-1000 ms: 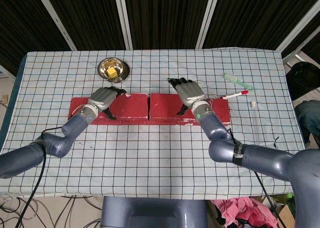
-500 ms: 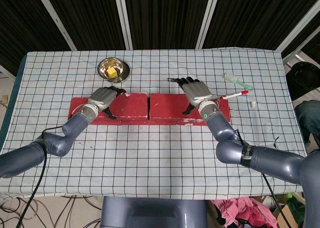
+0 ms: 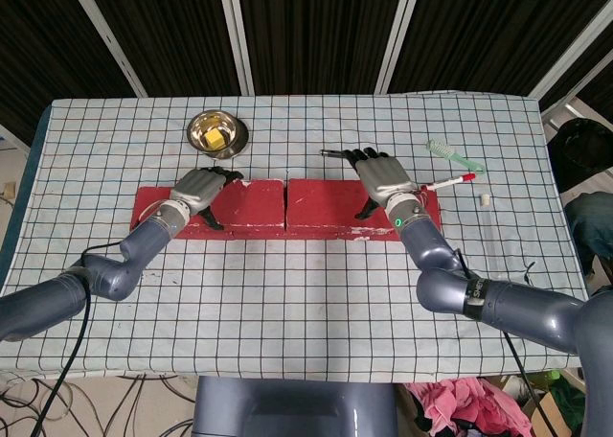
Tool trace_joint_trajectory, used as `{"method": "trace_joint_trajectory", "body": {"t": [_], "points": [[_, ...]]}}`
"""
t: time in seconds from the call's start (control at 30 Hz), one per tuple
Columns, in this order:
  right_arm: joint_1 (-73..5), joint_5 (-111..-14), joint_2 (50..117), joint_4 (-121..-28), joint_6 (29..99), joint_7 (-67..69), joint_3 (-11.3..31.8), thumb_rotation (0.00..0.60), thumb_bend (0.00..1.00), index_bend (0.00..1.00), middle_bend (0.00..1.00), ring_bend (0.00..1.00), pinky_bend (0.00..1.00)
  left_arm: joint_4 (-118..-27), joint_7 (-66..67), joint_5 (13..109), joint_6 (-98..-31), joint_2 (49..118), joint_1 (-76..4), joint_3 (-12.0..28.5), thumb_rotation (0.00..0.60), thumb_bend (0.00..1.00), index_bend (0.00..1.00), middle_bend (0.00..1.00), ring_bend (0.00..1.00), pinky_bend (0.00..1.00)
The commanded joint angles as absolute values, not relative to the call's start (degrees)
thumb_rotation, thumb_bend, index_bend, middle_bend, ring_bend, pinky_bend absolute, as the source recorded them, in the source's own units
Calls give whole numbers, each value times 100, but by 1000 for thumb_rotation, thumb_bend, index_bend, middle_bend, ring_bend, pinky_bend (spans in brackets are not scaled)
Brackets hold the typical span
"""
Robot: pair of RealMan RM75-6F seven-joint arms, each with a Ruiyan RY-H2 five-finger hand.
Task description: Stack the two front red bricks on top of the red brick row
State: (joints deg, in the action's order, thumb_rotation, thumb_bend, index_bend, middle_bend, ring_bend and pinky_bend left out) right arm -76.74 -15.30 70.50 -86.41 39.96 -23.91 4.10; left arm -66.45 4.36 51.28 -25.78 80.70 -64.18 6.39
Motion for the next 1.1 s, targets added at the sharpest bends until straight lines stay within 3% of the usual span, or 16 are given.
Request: {"method": "trace_joint_trajectory", "body": {"t": [0.03,1.1], "points": [[-7672,-1525,7051,-8646,3988,-2406,403,600,0,0,51,19,124,-6654,450,5102,-2586,8067,-6423,636,600,30,119,166,79,173],[-7600,-1403,7041,-8657,3995,-2538,391,600,0,0,51,12,125,-6831,788,4597,-2725,8092,-6572,510,600,0,98,138,69,142]]}}
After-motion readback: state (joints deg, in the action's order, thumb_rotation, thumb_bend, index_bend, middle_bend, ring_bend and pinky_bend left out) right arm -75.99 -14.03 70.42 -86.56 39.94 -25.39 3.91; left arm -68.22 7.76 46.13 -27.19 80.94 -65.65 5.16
